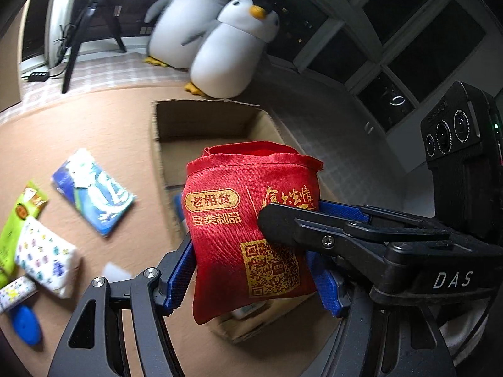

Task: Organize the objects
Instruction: 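Carry the red bag with the left gripper into the box and release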

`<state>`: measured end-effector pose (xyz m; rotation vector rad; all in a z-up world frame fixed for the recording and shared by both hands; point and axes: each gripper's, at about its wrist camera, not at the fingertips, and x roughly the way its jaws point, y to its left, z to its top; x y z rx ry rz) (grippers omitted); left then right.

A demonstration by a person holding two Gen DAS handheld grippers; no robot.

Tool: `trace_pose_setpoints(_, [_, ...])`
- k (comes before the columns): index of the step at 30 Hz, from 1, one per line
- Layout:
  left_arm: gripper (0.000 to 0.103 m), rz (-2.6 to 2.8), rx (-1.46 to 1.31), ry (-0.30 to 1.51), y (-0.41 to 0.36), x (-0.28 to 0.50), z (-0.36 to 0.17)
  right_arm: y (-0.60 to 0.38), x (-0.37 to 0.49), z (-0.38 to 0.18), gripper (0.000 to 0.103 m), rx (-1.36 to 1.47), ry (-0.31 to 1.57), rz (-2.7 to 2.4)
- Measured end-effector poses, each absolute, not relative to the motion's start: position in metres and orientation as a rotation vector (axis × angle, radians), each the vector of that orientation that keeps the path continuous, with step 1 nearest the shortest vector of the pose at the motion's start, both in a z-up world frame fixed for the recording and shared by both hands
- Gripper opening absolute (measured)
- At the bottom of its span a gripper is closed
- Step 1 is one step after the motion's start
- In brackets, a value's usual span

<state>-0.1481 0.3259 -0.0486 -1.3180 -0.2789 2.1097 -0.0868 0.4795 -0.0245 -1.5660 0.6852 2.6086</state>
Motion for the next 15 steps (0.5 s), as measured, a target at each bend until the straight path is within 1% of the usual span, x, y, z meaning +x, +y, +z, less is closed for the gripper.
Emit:
trace_pose_setpoints(7, [0.071,2.103,-1.328,-0.242,0.349,-0.15,-0.053,0.5,-0.082,-0.027,0.059,-1.555,0.678,2.591])
trace_pose_setpoints(8, [0.072,2.108,-1.331,-0.23,0.35,-0.15,-0.054,0.501,-0.082,-0.027,0.059,-1.552,0.672,2.589])
trace_pose_setpoints(12, [0.073,2.127,-1.335,-0.203,0.348,-0.146,-0.055,0.505,-0.079,-0.024,0.06,-1.52,0.619,2.572])
trace_pose_setpoints(15, [0.073,2.14,-1.332,-0.197,0.345,-0.144,-0.053,0.507,-0.079,-0.023,0.06,-1.5,0.625,2.576])
